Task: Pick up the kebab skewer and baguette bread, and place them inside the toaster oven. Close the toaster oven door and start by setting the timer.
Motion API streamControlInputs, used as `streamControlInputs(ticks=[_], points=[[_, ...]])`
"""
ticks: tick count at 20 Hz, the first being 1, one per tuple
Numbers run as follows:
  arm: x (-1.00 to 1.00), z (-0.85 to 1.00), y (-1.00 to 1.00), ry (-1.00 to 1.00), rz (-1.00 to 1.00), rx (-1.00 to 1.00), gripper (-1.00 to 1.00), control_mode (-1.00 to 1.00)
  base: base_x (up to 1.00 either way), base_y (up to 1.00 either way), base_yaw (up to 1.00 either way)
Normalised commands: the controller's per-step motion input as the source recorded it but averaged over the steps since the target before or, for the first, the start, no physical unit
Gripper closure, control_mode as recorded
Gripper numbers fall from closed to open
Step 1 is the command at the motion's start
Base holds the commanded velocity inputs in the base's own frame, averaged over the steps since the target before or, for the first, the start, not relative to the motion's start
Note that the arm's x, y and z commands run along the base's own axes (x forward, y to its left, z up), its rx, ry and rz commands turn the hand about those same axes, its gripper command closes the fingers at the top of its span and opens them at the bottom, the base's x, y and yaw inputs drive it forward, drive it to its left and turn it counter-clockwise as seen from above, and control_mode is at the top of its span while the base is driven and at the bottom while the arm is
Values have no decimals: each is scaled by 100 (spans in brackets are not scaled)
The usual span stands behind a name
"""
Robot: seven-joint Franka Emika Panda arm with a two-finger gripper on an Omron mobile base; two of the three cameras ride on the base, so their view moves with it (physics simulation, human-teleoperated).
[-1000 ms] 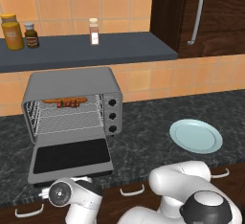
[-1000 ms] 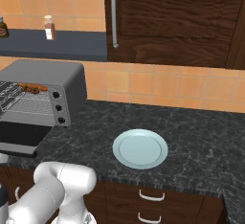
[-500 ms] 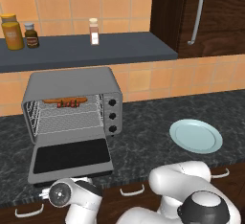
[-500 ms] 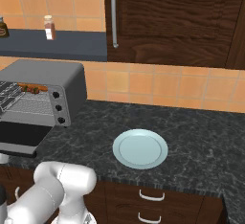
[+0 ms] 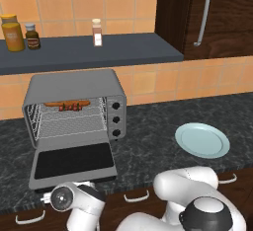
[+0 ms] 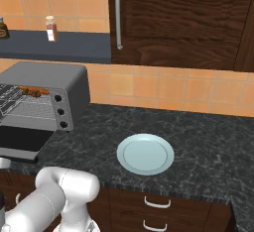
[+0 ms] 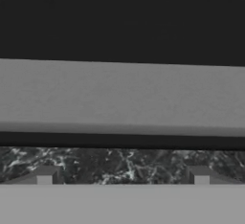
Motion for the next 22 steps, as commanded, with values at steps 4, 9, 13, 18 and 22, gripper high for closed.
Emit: streamControlInputs(ticks=[4, 9, 13, 18, 22], points=[[6, -23, 0, 0, 0, 0, -100, -100, 0, 0, 0], [19, -5, 0, 0, 0, 0, -100, -100, 0, 0, 0], [27, 0, 0, 0, 0, 0, -100, -100, 0, 0, 0], [28, 0, 0, 0, 0, 0, -100, -100, 0, 0, 0], [20, 15, 0, -1, 0, 0, -100, -100, 0, 0, 0]])
